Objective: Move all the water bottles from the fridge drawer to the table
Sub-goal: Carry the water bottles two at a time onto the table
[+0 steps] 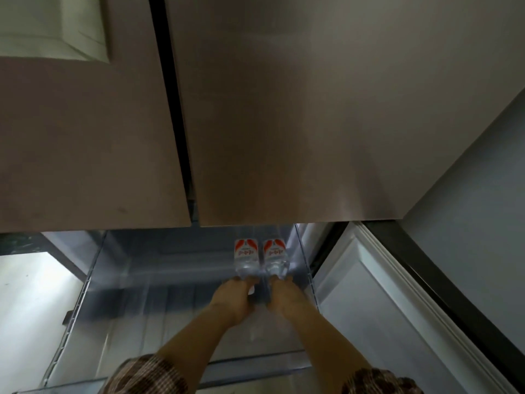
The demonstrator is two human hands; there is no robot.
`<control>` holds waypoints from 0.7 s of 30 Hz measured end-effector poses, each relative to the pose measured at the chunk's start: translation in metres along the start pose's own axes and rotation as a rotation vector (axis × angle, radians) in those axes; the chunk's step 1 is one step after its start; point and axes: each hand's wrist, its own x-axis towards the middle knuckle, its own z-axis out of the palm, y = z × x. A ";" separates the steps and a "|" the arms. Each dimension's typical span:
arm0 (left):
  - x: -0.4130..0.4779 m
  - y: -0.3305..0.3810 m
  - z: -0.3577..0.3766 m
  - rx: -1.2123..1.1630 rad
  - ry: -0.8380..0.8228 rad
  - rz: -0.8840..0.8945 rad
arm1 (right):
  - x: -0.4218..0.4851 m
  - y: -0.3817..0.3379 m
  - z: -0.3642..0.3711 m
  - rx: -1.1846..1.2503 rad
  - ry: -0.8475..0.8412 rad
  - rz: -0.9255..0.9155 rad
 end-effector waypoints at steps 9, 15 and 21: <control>-0.023 -0.005 -0.026 0.102 0.151 -0.004 | -0.013 -0.012 -0.018 -0.024 0.146 -0.172; -0.059 -0.006 -0.048 0.156 0.397 0.085 | -0.047 -0.024 -0.040 -0.119 0.256 -0.280; -0.082 -0.005 -0.074 0.070 0.493 0.093 | -0.071 -0.040 -0.050 -0.054 0.463 -0.449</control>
